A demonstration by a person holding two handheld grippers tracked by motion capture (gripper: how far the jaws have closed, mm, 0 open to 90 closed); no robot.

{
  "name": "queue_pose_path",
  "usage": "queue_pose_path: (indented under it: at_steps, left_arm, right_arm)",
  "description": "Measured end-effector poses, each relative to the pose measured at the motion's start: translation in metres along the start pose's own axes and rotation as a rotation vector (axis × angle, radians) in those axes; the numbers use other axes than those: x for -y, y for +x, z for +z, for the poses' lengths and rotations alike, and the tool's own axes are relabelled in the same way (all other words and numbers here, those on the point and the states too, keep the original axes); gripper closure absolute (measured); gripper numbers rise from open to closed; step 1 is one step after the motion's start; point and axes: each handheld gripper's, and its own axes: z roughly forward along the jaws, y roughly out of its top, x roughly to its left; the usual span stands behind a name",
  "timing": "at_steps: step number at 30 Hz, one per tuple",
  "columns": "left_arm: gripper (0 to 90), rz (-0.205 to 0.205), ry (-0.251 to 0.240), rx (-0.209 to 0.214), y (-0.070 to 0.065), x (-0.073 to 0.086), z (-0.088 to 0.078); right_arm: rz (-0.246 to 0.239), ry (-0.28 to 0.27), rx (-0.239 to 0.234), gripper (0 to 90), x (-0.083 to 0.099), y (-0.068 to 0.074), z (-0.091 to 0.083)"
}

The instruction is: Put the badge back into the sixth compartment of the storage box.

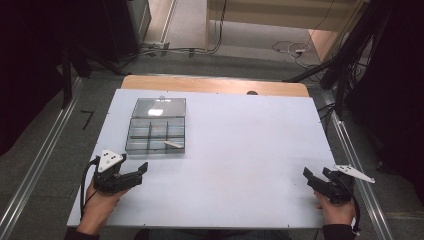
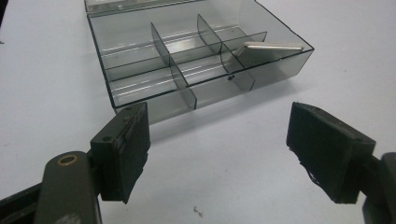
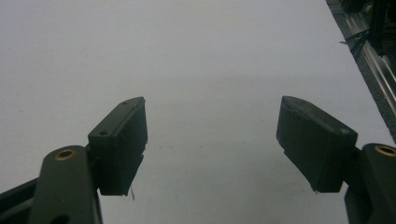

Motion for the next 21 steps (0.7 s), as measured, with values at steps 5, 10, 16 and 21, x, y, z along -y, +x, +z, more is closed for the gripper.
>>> queue_pose_path:
  at_steps: [5, 10, 16, 21]
  left_arm:
    - [22.0, 0.002, 0.001, -0.005, -0.001, 0.003, -0.002]
    - [22.0, 0.01, 0.002, -0.015, -0.001, 0.005, -0.004]
    - [22.0, 0.009, -0.002, -0.016, 0.0, 0.008, -0.008]
    - [22.1, 0.015, 0.004, -0.017, 0.0, 0.011, -0.01]
  right_arm:
    - [0.001, 0.003, 0.0, 23.2, 0.0, 0.0, 0.0]
    - [0.0, 0.002, 0.001, 23.2, 0.0, 0.0, 0.001]
    - [-0.002, 0.002, 0.001, 23.2, 0.0, 0.0, 0.0]
    - [-0.003, 0.003, 0.005, 23.2, 0.0, 0.0, 0.001]
